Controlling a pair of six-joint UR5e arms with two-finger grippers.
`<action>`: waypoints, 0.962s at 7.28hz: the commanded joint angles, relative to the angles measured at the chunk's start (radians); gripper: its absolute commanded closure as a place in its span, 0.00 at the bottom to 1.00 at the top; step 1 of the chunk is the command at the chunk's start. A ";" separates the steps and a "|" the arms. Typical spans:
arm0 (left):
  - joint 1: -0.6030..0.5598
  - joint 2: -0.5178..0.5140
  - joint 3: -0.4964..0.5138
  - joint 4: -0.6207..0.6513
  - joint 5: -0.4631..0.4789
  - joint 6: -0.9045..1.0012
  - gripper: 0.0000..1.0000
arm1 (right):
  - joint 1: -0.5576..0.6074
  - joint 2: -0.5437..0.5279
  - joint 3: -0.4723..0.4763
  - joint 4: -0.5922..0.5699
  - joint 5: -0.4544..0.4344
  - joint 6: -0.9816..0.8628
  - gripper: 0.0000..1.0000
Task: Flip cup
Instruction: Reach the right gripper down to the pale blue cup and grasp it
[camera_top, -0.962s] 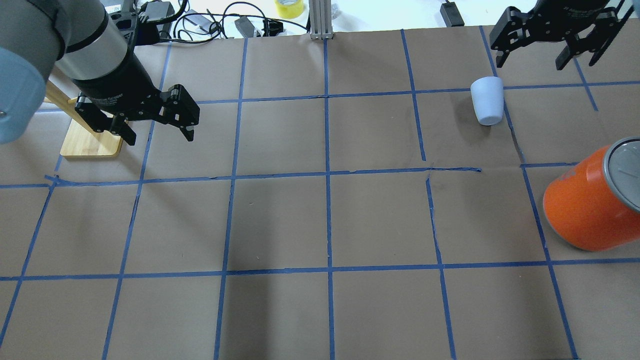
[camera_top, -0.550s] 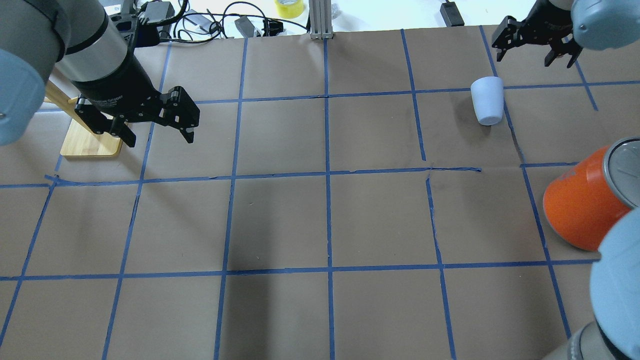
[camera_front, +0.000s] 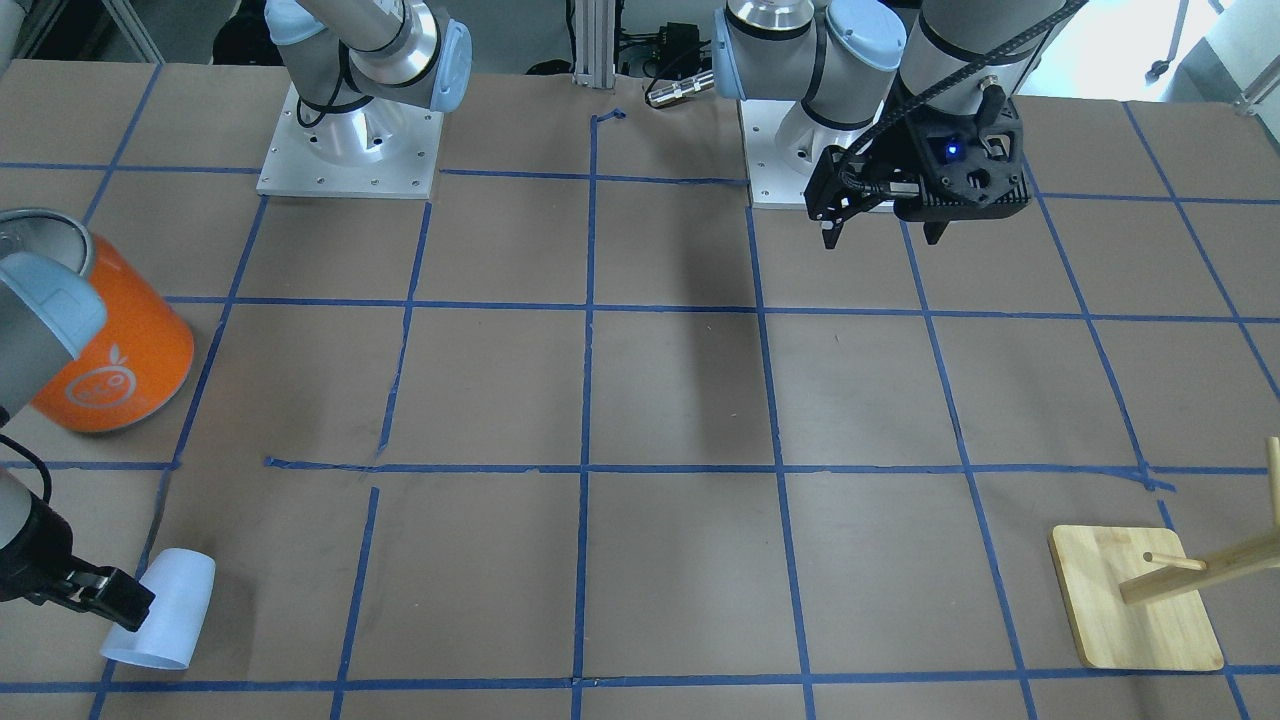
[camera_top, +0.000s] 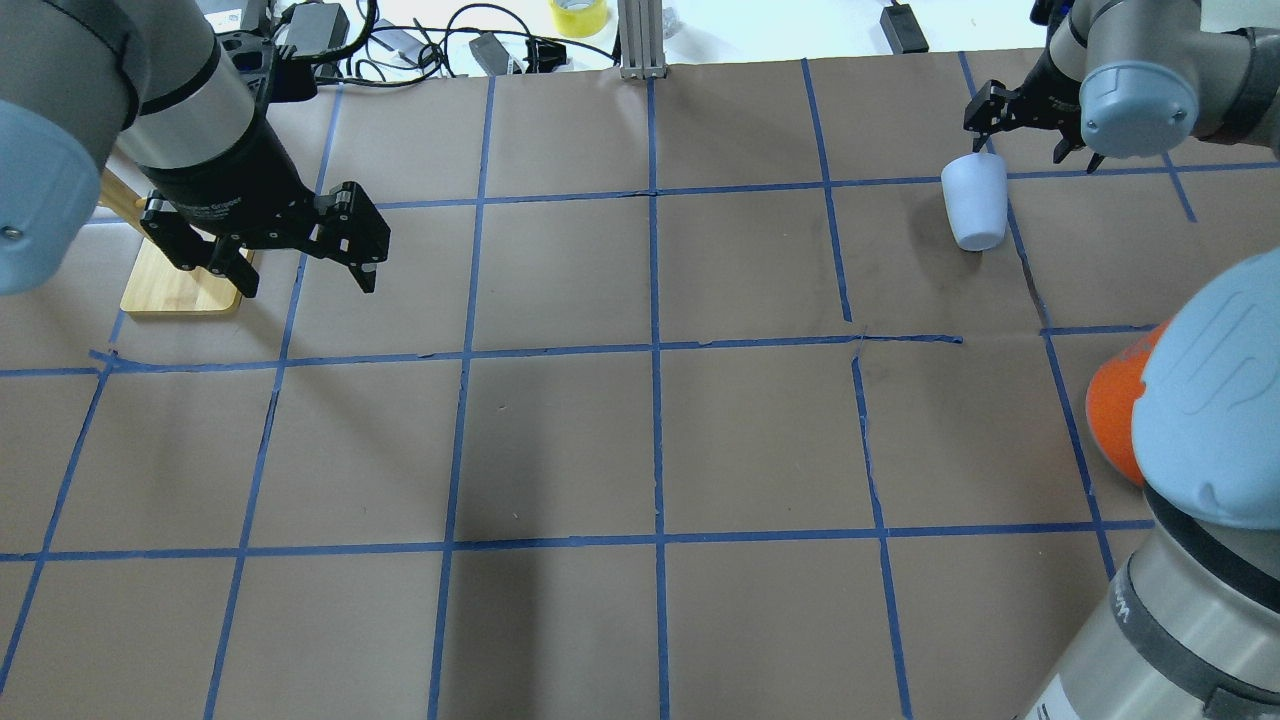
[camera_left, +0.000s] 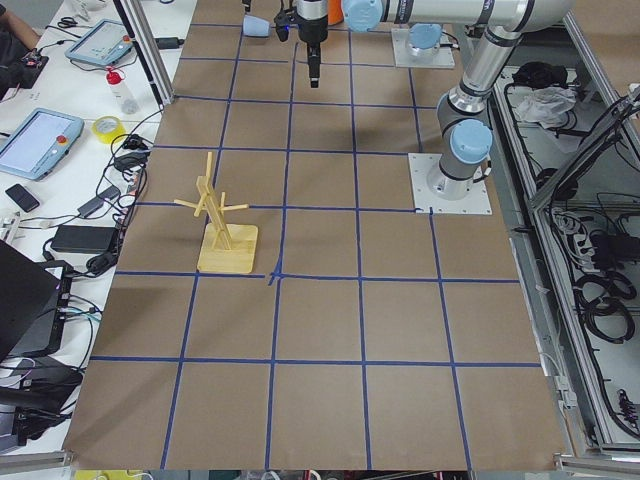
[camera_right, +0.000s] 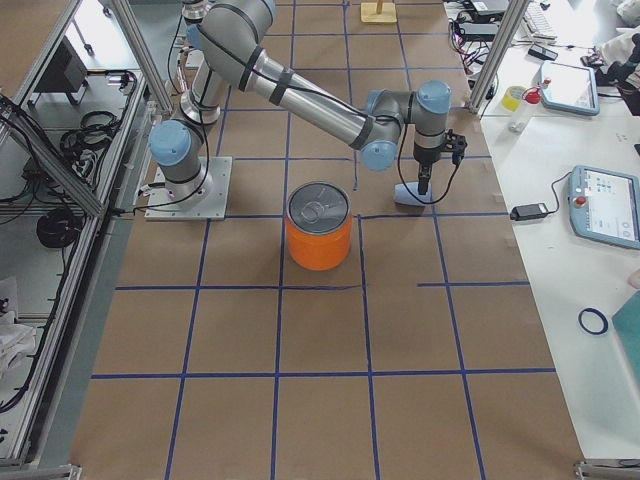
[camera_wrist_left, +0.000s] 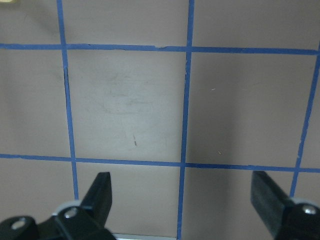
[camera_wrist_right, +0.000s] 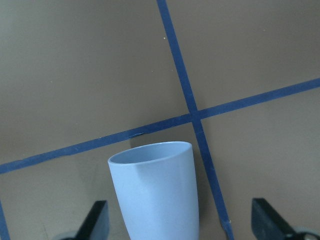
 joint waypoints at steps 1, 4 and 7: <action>0.000 0.001 0.000 -0.001 0.004 0.003 0.00 | 0.001 0.033 -0.004 -0.009 0.028 -0.012 0.00; 0.002 0.001 0.000 0.000 0.006 0.003 0.00 | 0.001 0.077 0.000 -0.032 0.028 -0.137 0.00; 0.003 0.001 0.000 0.002 0.032 0.004 0.00 | -0.001 0.103 0.000 -0.045 0.054 -0.157 0.00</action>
